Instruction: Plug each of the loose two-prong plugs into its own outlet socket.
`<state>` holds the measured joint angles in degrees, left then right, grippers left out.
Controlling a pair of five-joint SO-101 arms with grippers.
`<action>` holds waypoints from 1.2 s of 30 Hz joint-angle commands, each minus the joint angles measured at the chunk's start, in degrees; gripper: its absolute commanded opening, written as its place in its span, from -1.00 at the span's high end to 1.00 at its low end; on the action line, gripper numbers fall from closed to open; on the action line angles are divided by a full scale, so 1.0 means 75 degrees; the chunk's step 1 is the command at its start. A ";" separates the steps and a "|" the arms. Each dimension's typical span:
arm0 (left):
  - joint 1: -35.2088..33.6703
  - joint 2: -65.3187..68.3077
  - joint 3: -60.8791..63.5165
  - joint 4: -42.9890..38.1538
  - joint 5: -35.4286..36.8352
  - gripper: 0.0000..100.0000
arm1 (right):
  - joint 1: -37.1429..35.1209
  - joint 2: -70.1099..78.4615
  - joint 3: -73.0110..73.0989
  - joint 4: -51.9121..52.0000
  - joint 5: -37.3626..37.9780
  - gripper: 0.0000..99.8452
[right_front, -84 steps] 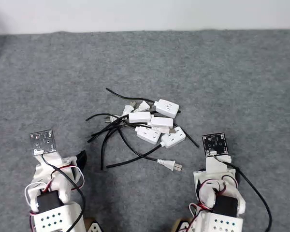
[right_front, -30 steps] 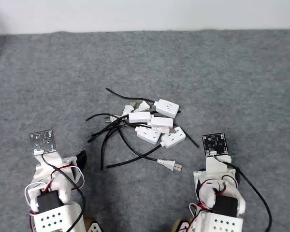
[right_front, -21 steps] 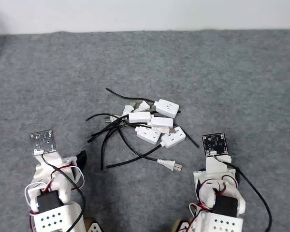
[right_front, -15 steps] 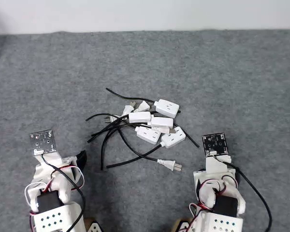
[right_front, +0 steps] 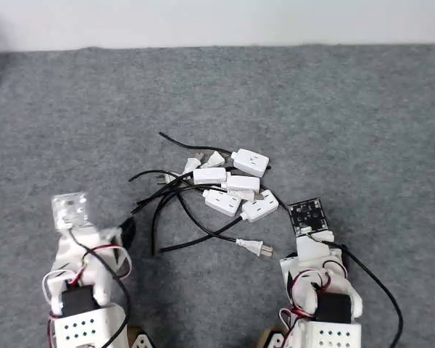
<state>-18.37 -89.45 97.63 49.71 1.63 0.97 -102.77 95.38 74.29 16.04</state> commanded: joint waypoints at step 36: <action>0.2379 -0.0047 -0.0100 -0.1536 -0.0035 0.37 | -0.3053 -0.0076 0.0141 -0.2983 -0.0094 0.29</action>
<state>-0.44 -89.45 97.63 39.78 1.63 -21.36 -102.77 95.38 61.63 15.87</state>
